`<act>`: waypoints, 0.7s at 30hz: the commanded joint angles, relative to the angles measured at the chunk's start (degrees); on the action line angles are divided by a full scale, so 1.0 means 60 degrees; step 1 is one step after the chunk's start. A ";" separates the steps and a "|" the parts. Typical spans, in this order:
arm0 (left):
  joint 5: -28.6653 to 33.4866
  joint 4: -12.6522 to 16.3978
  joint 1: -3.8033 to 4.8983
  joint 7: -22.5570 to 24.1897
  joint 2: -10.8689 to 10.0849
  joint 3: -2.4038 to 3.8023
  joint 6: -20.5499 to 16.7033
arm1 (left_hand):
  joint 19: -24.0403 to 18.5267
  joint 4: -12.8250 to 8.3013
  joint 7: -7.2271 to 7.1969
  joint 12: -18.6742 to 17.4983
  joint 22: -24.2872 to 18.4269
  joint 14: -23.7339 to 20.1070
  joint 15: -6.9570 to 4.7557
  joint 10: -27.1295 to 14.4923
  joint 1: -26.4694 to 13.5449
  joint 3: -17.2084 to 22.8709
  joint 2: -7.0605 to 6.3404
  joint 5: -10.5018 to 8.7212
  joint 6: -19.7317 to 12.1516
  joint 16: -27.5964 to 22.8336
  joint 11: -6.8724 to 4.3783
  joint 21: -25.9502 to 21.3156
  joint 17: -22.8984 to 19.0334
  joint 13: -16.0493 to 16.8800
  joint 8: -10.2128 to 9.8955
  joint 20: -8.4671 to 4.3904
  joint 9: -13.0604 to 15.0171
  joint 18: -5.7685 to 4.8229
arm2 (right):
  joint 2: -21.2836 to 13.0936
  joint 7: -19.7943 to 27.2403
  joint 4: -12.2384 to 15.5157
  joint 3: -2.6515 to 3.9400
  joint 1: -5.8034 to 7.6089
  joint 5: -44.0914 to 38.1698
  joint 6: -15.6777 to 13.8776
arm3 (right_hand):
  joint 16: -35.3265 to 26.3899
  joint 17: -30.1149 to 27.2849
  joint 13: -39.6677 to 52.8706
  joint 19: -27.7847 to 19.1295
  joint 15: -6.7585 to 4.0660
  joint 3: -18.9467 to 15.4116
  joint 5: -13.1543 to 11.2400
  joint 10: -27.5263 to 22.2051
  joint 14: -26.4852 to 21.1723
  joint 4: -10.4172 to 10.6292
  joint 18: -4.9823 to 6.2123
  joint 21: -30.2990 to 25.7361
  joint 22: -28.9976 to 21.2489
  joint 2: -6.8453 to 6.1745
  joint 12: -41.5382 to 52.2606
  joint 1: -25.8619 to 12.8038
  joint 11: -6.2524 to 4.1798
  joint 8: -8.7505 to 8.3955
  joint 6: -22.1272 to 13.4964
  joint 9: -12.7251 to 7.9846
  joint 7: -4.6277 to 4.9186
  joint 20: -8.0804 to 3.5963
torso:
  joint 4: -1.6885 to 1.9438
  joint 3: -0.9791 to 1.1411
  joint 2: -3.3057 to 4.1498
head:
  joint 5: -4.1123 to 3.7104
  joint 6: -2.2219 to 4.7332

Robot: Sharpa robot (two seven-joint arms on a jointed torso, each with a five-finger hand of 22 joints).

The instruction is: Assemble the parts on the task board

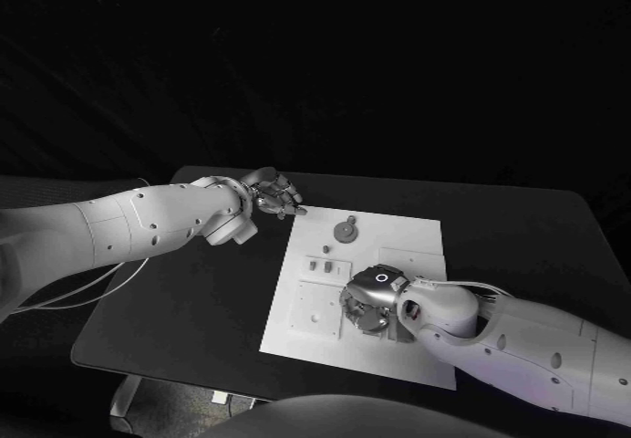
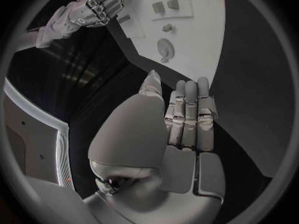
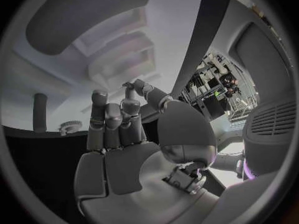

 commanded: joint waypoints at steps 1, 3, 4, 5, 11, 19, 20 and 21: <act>0.0233 0.0002 0.0008 0.0037 0.0023 0.0008 0.0044 | -0.0001 -0.0009 0.0030 0.0033 -0.0011 -0.0006 0.0033 -0.0034 0.0086 0.0065 0.0026 0.0056 0.0057 -0.0024 -0.0045 -0.0022 -0.0016 -0.0002 0.0052 0.0010 -0.0015 0.0166 | -0.0093 0.0413 0.0011 0.0004 0.0001 0.0725 -0.1177 | 0.0065 -0.0009 -0.0011 0.0079 -0.0059 0.0048 0.0074 0.0059 0.0134 -0.0009 0.0133 0.0035 0.0084 -0.0062 0.0032 -0.0006 0.0010 0.0090 0.0075 0.0048 0.0022 0.0003 | 0.0006 -0.0003 0.0000 | 0.0017 -0.0010; 0.0235 -0.0002 0.0008 0.0035 0.0020 0.0008 0.0046 | -0.0001 -0.0009 0.0031 0.0034 -0.0012 -0.0006 0.0033 -0.0035 0.0086 0.0066 0.0032 0.0056 0.0055 -0.0024 -0.0045 -0.0022 -0.0016 -0.0002 0.0051 0.0010 -0.0016 0.0165 | -0.0160 0.0600 0.0002 0.0004 0.0002 0.0996 -0.1434 | 0.0065 -0.0009 -0.0011 0.0079 -0.0059 0.0048 0.0074 0.0059 0.0134 -0.0009 0.0133 0.0035 0.0084 -0.0062 0.0032 -0.0006 0.0010 0.0090 0.0075 0.0048 0.0022 0.0003 | 0.0008 -0.0003 0.0000 | 0.0025 -0.0007; 0.0235 -0.0002 0.0008 0.0035 0.0015 0.0008 0.0049 | -0.0001 -0.0009 0.0031 0.0034 -0.0012 -0.0007 0.0033 -0.0035 0.0085 0.0066 0.0033 0.0056 0.0054 -0.0024 -0.0044 -0.0022 -0.0016 -0.0002 0.0051 0.0011 -0.0016 0.0165 | -0.0191 0.0710 -0.0009 0.0004 0.0002 0.1172 -0.1512 | 0.0065 -0.0009 -0.0011 0.0079 -0.0059 0.0048 0.0074 0.0059 0.0134 -0.0009 0.0133 0.0035 0.0084 -0.0062 0.0032 -0.0006 0.0010 0.0090 0.0075 0.0048 0.0022 0.0003 | 0.0008 -0.0003 0.0000 | 0.0025 -0.0007; 0.0235 -0.0001 0.0008 0.0035 0.0013 0.0008 0.0046 | -0.0001 -0.0009 0.0032 0.0034 -0.0012 -0.0007 0.0034 -0.0035 0.0085 0.0066 0.0034 0.0056 0.0053 -0.0024 -0.0044 -0.0022 -0.0017 -0.0002 0.0051 0.0011 -0.0017 0.0165 | -0.0220 0.0814 -0.0022 0.0004 0.0002 0.1336 -0.1592 | 0.0065 -0.0009 -0.0011 0.0079 -0.0059 0.0048 0.0074 0.0059 0.0134 -0.0009 0.0133 0.0035 0.0084 -0.0062 0.0032 -0.0006 0.0010 0.0090 0.0075 0.0048 0.0022 0.0003 | 0.0004 -0.0004 0.0002 | 0.0034 -0.0008; 0.0245 0.0004 0.0008 0.0042 -0.0004 0.0008 0.0044 | -0.0001 -0.0009 0.0032 0.0034 -0.0012 -0.0007 0.0034 -0.0035 0.0085 0.0066 0.0034 0.0056 0.0053 -0.0024 -0.0044 -0.0022 -0.0017 -0.0002 0.0051 0.0011 -0.0017 0.0165 | -0.0325 0.1289 -0.0082 0.0005 0.0003 0.2166 -0.2035 | 0.0065 -0.0009 -0.0011 0.0079 -0.0059 0.0048 0.0074 0.0059 0.0134 -0.0009 0.0133 0.0035 0.0084 -0.0062 0.0032 -0.0006 0.0010 0.0090 0.0075 0.0048 0.0022 0.0003 | 0.0007 -0.0007 0.0004 | 0.0053 -0.0021; 0.0246 0.0007 0.0008 0.0048 -0.0005 0.0007 0.0049 | -0.0001 -0.0009 0.0032 0.0034 -0.0012 -0.0007 0.0034 -0.0035 0.0085 0.0066 0.0034 0.0056 0.0053 -0.0024 -0.0044 -0.0022 -0.0017 -0.0002 0.0051 0.0011 -0.0017 0.0165 | -0.0300 0.1800 -0.0335 0.0005 0.0003 0.3188 -0.2427 | 0.0065 -0.0009 -0.0011 0.0079 -0.0059 0.0048 0.0074 0.0059 0.0134 -0.0009 0.0133 0.0035 0.0084 -0.0062 0.0032 -0.0006 0.0010 0.0090 0.0075 0.0048 0.0022 0.0003 | 0.0001 -0.0006 0.0003 | 0.0067 -0.0011; 0.0246 0.0007 0.0008 0.0049 -0.0003 0.0007 0.0050 | -0.0001 -0.0009 0.0032 0.0034 -0.0012 -0.0007 0.0034 -0.0035 0.0085 0.0066 0.0034 0.0056 0.0053 -0.0024 -0.0044 -0.0022 -0.0017 -0.0002 0.0051 0.0011 -0.0017 0.0164 | -0.0293 0.1818 -0.0363 0.0005 0.0003 0.3238 -0.2453 | -0.0033 -0.0054 -0.0054 0.0026 -0.0070 0.0084 -0.0052 -0.0031 0.0069 -0.0005 0.0133 -0.0001 0.0074 -0.0228 -0.0067 0.0060 0.0040 0.0066 0.0018 0.0036 0.0009 -0.0008 | 0.0003 -0.0007 0.0003 | 0.0068 -0.0006; 0.0246 0.0006 0.0008 0.0051 -0.0003 0.0007 0.0048 | -0.0001 -0.0009 0.0032 0.0034 -0.0012 -0.0007 0.0034 -0.0035 0.0085 0.0066 0.0034 0.0056 0.0053 -0.0024 -0.0044 -0.0022 -0.0017 -0.0002 0.0051 0.0011 -0.0017 0.0164 | -0.0278 0.1839 -0.0393 0.0005 0.0003 0.3311 -0.2478 | -0.0038 -0.0057 -0.0056 0.0023 -0.0070 0.0086 -0.0059 -0.0036 0.0065 -0.0004 0.0133 -0.0003 0.0074 -0.0237 -0.0072 0.0063 0.0041 0.0065 0.0015 0.0035 0.0008 -0.0009 | 0.0005 -0.0006 0.0004 | 0.0069 -0.0004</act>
